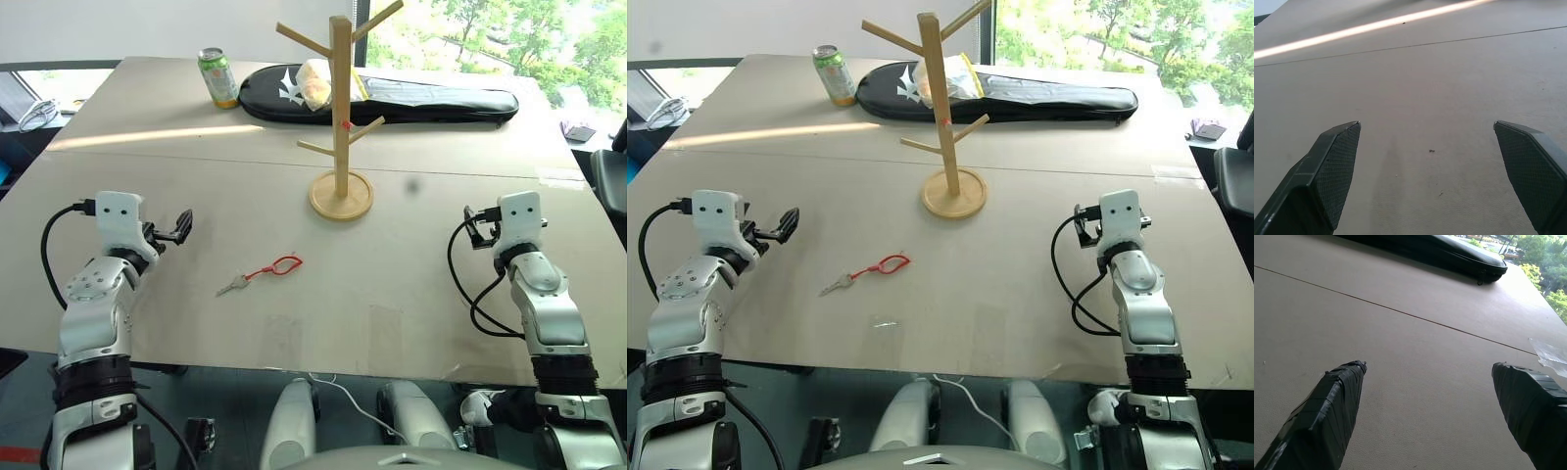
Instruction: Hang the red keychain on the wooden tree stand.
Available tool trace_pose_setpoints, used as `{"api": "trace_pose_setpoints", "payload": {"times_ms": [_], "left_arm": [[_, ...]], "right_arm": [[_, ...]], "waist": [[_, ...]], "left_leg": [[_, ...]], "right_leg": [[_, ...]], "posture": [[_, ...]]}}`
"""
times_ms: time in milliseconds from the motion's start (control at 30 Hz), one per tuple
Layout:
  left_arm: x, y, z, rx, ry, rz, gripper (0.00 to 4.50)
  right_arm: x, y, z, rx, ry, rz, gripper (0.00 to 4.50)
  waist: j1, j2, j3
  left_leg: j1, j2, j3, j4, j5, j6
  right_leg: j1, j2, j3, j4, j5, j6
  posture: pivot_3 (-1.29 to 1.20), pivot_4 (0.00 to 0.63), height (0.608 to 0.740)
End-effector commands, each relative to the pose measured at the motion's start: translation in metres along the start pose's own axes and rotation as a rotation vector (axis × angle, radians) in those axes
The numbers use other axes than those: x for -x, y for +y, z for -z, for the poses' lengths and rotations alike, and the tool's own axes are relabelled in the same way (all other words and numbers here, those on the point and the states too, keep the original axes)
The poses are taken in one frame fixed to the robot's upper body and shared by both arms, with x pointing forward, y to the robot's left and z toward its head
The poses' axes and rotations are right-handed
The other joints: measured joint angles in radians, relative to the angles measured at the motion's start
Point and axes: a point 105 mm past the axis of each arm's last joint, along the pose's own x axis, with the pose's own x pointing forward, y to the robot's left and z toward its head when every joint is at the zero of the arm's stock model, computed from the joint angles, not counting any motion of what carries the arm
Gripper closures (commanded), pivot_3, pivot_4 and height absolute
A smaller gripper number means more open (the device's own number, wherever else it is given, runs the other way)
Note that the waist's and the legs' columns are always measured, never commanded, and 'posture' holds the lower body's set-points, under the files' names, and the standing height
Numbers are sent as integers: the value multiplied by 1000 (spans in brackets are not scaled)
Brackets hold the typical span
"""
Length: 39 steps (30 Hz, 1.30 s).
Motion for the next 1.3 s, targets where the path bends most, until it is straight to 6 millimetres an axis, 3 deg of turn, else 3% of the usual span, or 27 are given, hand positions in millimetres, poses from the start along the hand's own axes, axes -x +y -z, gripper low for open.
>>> {"api": "trace_pose_setpoints", "payload": {"times_ms": [33,133,367,533,800,1167,1300], "left_arm": [[7,-10,-28,-53,-26,192,0],[31,-48,-53,-173,56,650,0],[49,-80,-70,-260,149,994,0],[53,-97,-54,-403,231,1181,0],[46,-106,-25,-525,285,1305,0],[30,-122,-2,-509,265,1333,0],[33,-123,5,-527,283,1361,1639]], "right_arm": [[2,5,-27,0,-82,-89,89],[20,40,-51,12,-135,-470,89],[60,73,-77,-35,-115,-923,89],[105,99,-86,-26,-52,-1241,89],[120,112,-91,-29,-37,-1297,89],[124,108,-85,-39,-19,-1258,89],[125,106,-82,-35,-15,-1246,0]], "waist": [[0,0,0],[-4,-2,3],[0,2,1],[-1,2,1],[2,2,1],[3,1,1],[2,1,1]], "left_leg": [[0,0,0,0,0,0],[-2,0,-1,0,0,0],[2,0,-1,-1,0,0],[1,0,-1,-1,0,0],[0,0,-2,0,0,0],[0,0,-2,1,0,0],[0,0,-2,2,0,0]], "right_leg": [[0,0,0,0,0,0],[-1,1,-1,1,0,0],[3,0,-1,-1,0,0],[1,1,-1,-1,-1,0],[1,1,-1,-1,-1,0],[1,1,-2,-1,-1,0],[1,1,-2,0,0,0]], "posture": [[0,150,740],[0,150,740],[0,150,740],[0,150,740],[0,150,740],[0,150,740],[0,150,740]]}}
